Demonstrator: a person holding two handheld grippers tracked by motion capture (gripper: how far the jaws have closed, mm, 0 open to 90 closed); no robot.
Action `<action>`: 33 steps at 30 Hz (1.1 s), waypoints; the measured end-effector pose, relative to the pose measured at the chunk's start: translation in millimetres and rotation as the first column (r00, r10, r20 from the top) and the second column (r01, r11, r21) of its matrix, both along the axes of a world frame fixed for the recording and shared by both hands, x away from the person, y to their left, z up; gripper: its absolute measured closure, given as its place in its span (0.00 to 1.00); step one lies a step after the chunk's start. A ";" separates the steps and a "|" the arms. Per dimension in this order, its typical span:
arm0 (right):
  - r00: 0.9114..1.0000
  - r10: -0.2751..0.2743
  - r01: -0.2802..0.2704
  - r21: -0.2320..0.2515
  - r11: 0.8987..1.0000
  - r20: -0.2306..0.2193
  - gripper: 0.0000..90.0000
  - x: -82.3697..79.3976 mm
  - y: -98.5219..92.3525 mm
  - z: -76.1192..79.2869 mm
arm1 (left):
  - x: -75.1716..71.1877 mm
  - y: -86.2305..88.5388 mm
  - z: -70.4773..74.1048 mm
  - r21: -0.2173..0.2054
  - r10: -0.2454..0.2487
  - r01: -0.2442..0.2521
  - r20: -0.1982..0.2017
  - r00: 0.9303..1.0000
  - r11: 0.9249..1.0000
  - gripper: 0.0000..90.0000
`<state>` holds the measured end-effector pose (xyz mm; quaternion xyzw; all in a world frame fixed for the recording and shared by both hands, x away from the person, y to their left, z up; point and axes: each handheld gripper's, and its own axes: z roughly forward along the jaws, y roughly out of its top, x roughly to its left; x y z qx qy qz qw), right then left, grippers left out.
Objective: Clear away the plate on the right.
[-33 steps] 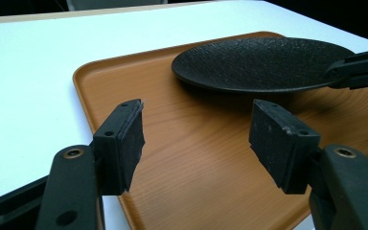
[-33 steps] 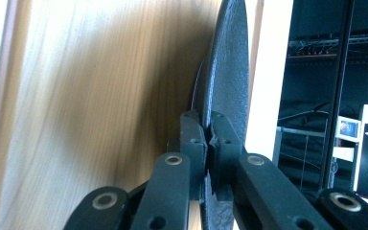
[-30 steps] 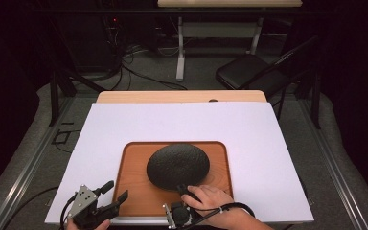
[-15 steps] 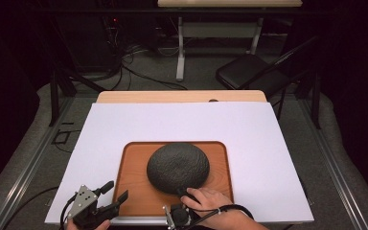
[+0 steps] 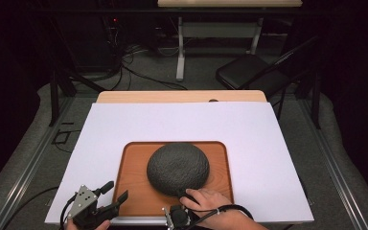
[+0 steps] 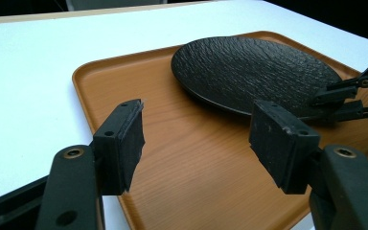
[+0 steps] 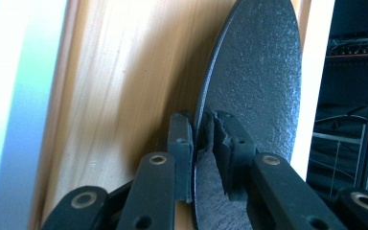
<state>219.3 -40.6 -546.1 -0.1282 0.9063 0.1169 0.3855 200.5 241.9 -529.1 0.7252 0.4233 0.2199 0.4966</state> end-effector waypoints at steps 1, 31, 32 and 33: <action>1.000 0.000 0.000 -0.002 1.000 -0.008 0.83 -0.4 0.1 -1.1 | -0.1 0.1 0.0 -0.001 0.001 -0.001 -0.001 1.000 1.000 0.40; 0.999 -0.045 0.047 0.203 0.978 -0.014 0.52 -2.2 -12.4 30.1 | 0.6 -0.1 -1.2 -0.005 0.009 -0.009 -0.014 1.000 1.000 0.40; 0.999 -0.045 0.047 0.203 0.978 -0.014 0.52 -2.2 -12.4 30.1 | 0.7 -0.1 -1.3 -0.006 0.009 -0.009 -0.014 1.000 1.000 0.40; 0.998 -0.059 0.062 0.219 0.974 -0.021 0.52 -2.3 -17.5 33.3 | 0.8 -0.2 -1.4 -0.003 0.011 -0.011 -0.016 1.000 1.000 0.40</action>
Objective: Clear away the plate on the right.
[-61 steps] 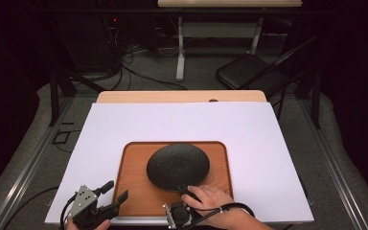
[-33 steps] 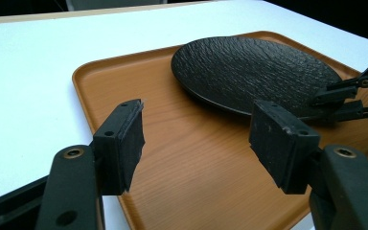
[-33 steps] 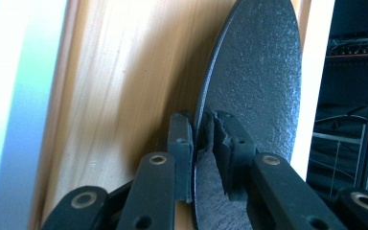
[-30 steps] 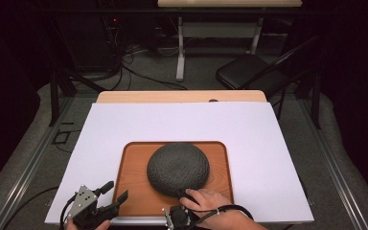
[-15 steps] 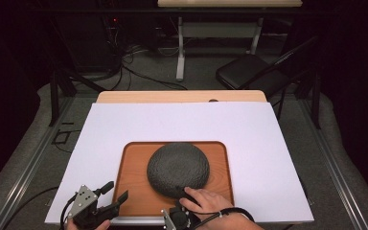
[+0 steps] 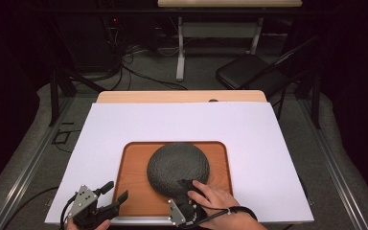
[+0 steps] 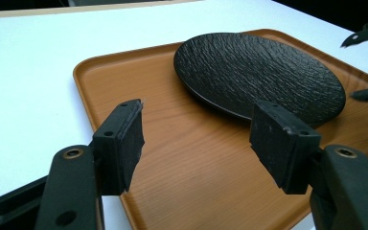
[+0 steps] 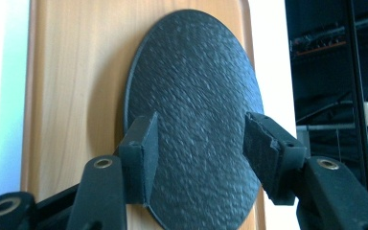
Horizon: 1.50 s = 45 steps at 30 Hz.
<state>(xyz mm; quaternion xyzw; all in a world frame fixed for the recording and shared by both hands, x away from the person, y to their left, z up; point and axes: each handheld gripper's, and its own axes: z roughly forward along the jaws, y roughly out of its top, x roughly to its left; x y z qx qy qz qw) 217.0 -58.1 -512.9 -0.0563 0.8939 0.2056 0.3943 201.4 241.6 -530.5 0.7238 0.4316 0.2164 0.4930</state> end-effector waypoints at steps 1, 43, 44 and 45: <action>1.000 0.000 0.000 0.000 1.000 0.000 0.52 0.0 0.0 0.0 | 0.0 0.0 0.0 0.000 0.000 0.000 0.000 1.000 1.000 0.40; 0.901 -0.289 0.433 0.638 0.637 -0.324 0.52 -17.5 -177.6 25.0 | -0.2 -0.5 -0.5 -0.003 0.009 -0.009 -0.003 1.000 1.000 0.40; 0.899 -0.288 0.437 0.641 0.631 -0.329 0.52 -17.9 -179.1 23.7 | -0.2 -0.5 -0.5 -0.003 0.008 -0.008 -0.002 1.000 1.000 0.40; 0.898 -0.287 0.440 0.646 0.624 -0.335 0.52 -18.5 -180.8 21.7 | -0.3 -0.7 -0.5 -0.002 0.007 -0.007 -0.003 1.000 1.000 0.40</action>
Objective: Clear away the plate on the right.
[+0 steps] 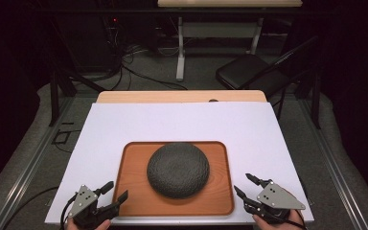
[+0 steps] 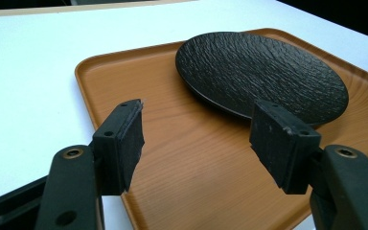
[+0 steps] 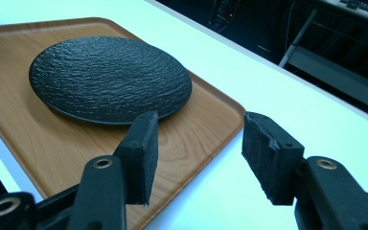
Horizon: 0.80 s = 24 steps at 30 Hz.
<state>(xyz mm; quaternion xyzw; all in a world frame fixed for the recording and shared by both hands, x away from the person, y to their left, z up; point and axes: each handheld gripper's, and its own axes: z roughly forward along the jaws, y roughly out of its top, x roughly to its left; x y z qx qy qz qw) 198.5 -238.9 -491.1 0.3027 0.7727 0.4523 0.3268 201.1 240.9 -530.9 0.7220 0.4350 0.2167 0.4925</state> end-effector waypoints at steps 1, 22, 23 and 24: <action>1.000 -0.003 0.003 0.011 1.000 -0.002 0.52 -0.4 -1.8 -2.1 | 0.0 -0.4 -0.1 -0.002 0.000 0.000 0.000 1.000 1.000 0.40; 0.985 -0.015 0.036 0.118 0.992 -0.173 0.51 15.4 -17.1 -52.6 | 0.3 -0.3 0.0 0.001 -0.012 0.012 0.001 1.000 1.000 0.40; 0.984 -0.014 0.037 0.122 0.992 -0.179 0.51 15.9 -17.2 -53.0 | 0.4 -0.4 -0.1 0.000 -0.011 0.011 0.000 1.000 1.000 0.40; 0.983 -0.015 0.038 0.123 0.992 -0.183 0.51 16.3 -17.6 -53.3 | 0.6 -0.6 -0.3 -0.003 -0.010 0.010 -0.001 1.000 1.000 0.40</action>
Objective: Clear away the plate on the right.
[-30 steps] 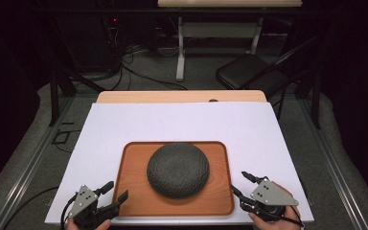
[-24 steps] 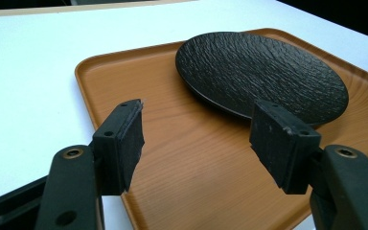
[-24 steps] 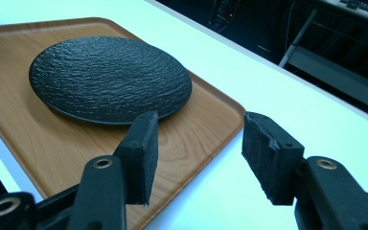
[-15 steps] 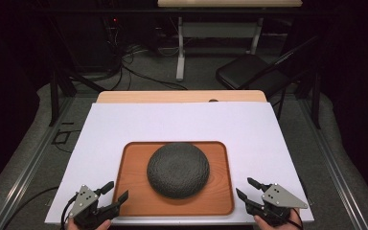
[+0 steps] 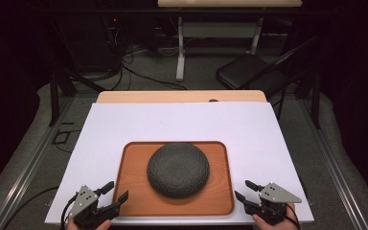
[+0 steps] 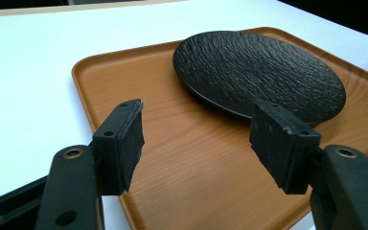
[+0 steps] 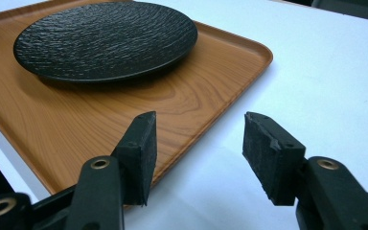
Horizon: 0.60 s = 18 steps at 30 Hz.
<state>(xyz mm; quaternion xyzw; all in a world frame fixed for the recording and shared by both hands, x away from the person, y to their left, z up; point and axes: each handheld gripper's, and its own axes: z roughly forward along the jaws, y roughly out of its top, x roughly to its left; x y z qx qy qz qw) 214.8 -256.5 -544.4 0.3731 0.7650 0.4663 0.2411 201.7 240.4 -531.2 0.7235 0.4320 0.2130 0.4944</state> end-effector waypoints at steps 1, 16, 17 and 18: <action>1.000 -0.001 0.002 0.005 1.000 -0.001 0.51 0.5 -0.2 -0.2 | 0.1 0.0 -0.1 0.000 0.000 0.000 -0.001 1.000 1.000 0.40; 1.000 -0.011 0.011 0.011 1.000 -0.021 0.50 1.0 -1.3 -0.6 | 3.5 1.2 -2.5 -0.014 0.012 -0.013 -0.038 0.999 1.000 0.40; 1.000 -0.010 0.010 -0.001 1.000 -0.010 0.50 -0.1 -0.4 0.1 | 3.7 0.8 -2.7 -0.018 0.013 -0.014 -0.041 0.999 1.000 0.40; 1.000 -0.004 0.004 -0.016 1.000 0.003 0.50 -1.6 1.0 1.0 | 4.0 0.6 -2.9 -0.018 0.012 -0.012 -0.045 0.999 1.000 0.40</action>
